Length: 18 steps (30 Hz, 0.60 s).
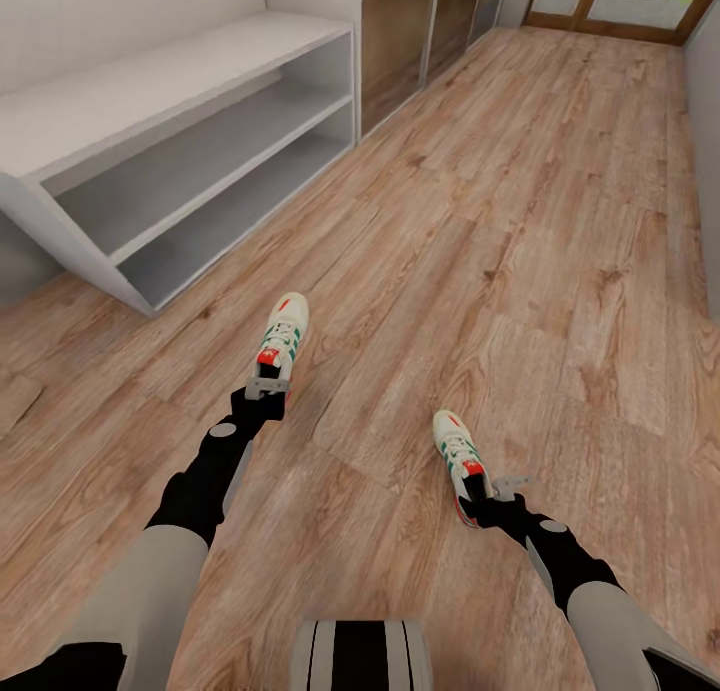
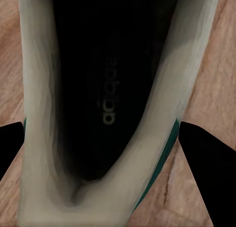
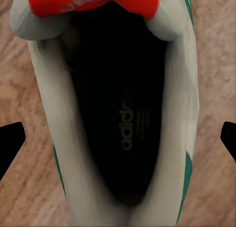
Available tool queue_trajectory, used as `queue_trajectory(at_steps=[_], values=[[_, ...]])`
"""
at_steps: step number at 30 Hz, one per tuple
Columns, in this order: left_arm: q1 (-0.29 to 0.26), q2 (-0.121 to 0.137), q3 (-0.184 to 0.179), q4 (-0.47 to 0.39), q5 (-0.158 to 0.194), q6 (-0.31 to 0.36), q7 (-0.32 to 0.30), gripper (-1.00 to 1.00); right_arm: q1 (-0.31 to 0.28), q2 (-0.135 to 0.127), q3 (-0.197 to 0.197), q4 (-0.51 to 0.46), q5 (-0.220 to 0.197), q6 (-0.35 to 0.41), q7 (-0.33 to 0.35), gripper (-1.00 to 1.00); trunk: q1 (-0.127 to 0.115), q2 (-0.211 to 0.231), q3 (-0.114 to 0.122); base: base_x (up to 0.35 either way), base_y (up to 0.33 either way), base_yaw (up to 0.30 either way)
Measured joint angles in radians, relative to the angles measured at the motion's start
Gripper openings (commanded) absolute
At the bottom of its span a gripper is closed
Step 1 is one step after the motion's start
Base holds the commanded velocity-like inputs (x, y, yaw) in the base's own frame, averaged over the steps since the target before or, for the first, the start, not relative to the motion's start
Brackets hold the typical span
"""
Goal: Pick up the two gym shoes and the two sandals from the corridor floor and place them onto the hallstand (shoe rack) in the corridor, making sure they are on the rack and not on the floor. Arrange them so the two gym shoes are next to each other and the two sandals are next to each other.
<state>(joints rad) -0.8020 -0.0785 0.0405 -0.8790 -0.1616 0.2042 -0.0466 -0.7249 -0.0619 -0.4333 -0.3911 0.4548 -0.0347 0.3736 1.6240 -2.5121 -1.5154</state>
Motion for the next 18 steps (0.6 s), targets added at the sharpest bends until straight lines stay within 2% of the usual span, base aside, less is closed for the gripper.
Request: queue_trajectory(at_steps=[18], values=[[0.0,-0.001,0.001,0.0,0.0,0.0,0.0,-1.0,0.0,0.0,-0.001,0.0,0.0,0.0,0.0,1.0,0.001,-0.001,-0.019,0.0,0.0,0.006]])
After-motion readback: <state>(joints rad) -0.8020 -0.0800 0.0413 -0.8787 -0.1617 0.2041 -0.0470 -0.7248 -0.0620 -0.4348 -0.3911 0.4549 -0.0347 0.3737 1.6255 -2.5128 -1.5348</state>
